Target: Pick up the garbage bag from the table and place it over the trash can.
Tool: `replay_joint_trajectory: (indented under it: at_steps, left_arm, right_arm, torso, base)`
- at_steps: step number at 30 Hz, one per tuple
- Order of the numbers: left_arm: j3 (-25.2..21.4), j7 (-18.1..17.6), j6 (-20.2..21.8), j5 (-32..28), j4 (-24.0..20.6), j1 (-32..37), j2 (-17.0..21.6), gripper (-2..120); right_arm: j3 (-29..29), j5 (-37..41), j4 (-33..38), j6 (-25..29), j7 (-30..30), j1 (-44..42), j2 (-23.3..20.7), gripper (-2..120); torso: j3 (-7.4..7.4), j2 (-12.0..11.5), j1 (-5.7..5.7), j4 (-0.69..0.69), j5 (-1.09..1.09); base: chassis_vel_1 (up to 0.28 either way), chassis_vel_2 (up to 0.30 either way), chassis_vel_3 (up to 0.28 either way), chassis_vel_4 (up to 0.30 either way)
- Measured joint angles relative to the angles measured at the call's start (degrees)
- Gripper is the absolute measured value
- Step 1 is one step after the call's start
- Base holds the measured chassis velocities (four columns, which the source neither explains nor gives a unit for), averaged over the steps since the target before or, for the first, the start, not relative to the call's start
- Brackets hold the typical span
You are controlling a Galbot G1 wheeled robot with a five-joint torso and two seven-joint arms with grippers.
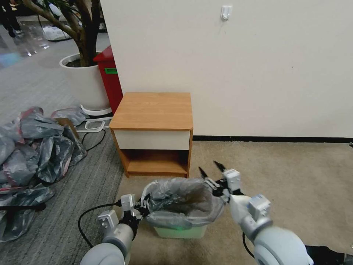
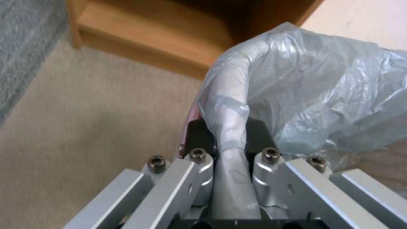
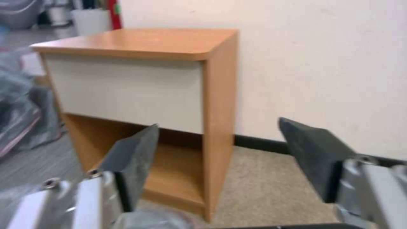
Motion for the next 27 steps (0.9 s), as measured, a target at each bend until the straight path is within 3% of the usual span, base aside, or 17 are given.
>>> replay_joint_trajectory:
  at_steps: [6, 14, 17, 27]
  left_arm:
    - [1.2, 0.3, -0.4, 2.0, 0.3, 1.6, 0.0, 7]
    - [2.4, 0.5, -1.4, 5.7, 1.0, 2.4, -0.3, 7]
    - [2.6, 0.8, -1.4, 6.2, 1.2, 2.6, -0.6, 13]
    - [1.4, 2.3, -2.4, 8.6, 0.8, 4.3, -1.0, 55]
  right_arm:
    - [3.4, -0.4, -0.8, 5.6, 1.1, -4.8, 4.2, 99]
    - [6.0, 0.8, -1.3, 7.2, 1.6, -5.3, 4.7, 100]
    - [6.4, 1.2, -1.4, 7.2, 1.8, -5.2, 4.4, 100]
    - [6.8, 2.2, -1.4, 6.6, 2.0, -4.3, 3.5, 100]
  torso:
    - [0.00, 0.0, 0.00, 0.00, 0.00]
    - [0.00, 0.0, 0.00, 0.00, 0.01]
    - [0.01, 0.0, 0.00, 0.00, 0.01]
    - [0.01, 0.0, 0.00, -0.01, 0.01]
  base:
    - [0.000, 0.000, 0.000, 0.000]
    - [0.000, 0.000, 0.000, 0.000]
    - [0.000, 0.000, 0.000, 0.000]
    - [0.000, 0.000, 0.000, 0.000]
